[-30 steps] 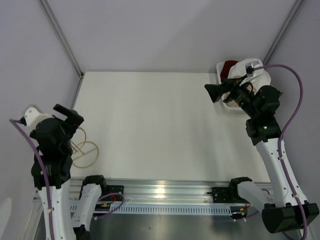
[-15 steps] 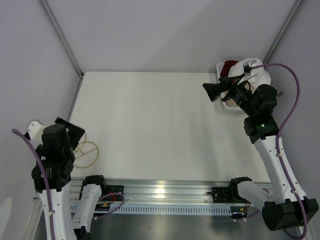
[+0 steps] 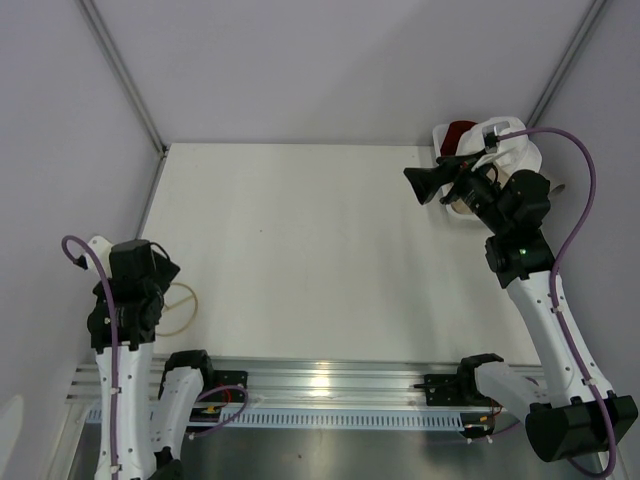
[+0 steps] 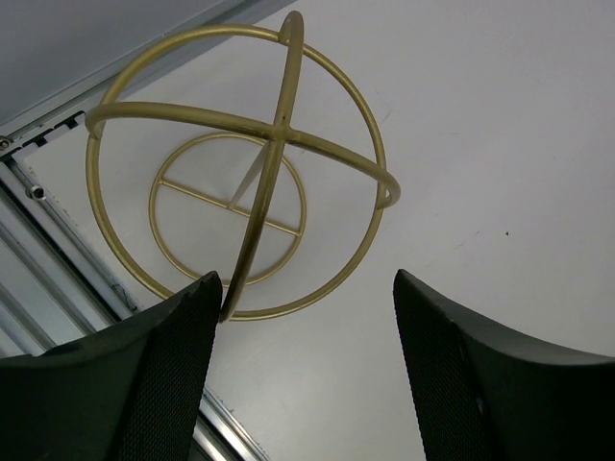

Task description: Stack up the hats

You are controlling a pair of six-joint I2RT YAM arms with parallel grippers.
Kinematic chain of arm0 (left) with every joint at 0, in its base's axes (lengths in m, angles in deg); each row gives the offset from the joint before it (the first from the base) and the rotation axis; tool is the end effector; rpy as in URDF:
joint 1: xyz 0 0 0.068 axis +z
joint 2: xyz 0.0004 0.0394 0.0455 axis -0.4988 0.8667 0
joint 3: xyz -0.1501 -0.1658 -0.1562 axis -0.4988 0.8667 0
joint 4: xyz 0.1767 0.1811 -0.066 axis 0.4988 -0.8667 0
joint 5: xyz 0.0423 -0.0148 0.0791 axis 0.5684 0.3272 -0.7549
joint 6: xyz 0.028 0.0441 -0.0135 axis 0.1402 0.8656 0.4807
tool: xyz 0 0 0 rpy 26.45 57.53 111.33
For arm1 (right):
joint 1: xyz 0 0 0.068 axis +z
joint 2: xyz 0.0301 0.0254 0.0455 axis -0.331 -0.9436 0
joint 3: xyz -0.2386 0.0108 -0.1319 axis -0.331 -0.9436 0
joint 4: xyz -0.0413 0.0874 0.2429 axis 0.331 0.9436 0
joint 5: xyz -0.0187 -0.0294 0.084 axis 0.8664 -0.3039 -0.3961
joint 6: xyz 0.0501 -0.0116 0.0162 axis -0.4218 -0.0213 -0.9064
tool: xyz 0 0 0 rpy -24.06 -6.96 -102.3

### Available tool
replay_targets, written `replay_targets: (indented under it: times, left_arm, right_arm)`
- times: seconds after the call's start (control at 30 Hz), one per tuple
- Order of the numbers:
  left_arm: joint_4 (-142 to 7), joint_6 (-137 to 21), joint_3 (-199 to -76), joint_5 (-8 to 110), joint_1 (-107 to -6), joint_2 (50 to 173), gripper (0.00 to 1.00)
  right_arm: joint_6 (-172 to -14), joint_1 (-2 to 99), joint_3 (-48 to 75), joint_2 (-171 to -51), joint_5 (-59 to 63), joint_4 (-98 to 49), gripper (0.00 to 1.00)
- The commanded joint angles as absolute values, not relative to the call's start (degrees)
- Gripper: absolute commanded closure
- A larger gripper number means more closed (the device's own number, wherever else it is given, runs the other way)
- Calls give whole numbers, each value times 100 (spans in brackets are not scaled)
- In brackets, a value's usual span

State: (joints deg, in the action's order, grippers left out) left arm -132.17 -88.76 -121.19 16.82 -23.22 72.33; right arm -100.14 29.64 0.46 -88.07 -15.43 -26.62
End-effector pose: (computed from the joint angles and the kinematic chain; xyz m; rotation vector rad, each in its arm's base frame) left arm 0.0923 0.0266 0.3374 -1.1257 1.9217 0.1882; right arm 0.2199 0.0550 0.4262 -0.3103 1.4832 0.6541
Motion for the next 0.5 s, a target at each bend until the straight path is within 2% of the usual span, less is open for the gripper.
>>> replay_targets:
  times: [0.0,0.07,0.1,0.17,0.2,0.27,0.3,0.37,0.47]
  left_arm:
    - [-12740,-8552,-12006,1465,-2193,7275,25]
    - [-12634,-8473,-11979,1395,-2140,7310,33]
    - [-12608,-8438,-11909,1386,-2062,7328,42]
    - [-12528,-8359,-11865,1430,-1973,7363,52]
    - [-12502,-8333,-11804,1439,-1912,7372,61]
    - [-12414,-8289,-11698,1430,-1815,7355,70]
    - [-12370,-8245,-11663,1456,-1806,7337,82]
    - [-12221,-8122,-11627,1596,-1771,7276,99]
    - [-11783,-7692,-11469,2104,-1762,7056,99]
  right_arm:
    - [-9840,2997,52,-8815,-1375,-2773,1]
    - [-9875,2997,61,-8824,-1384,-2773,1]
    - [-9901,3005,61,-8815,-1393,-2791,1]
    - [-9901,2997,69,-8815,-1410,-2782,1]
    - [-9901,3005,69,-8815,-1401,-2782,1]
    - [-9901,3005,87,-8824,-1366,-2773,1]
    - [-9901,3005,96,-8832,-1349,-2765,1]
    - [-9928,3005,166,-8859,-1226,-2677,0]
    - [-9954,2997,262,-8894,-901,-2537,1]
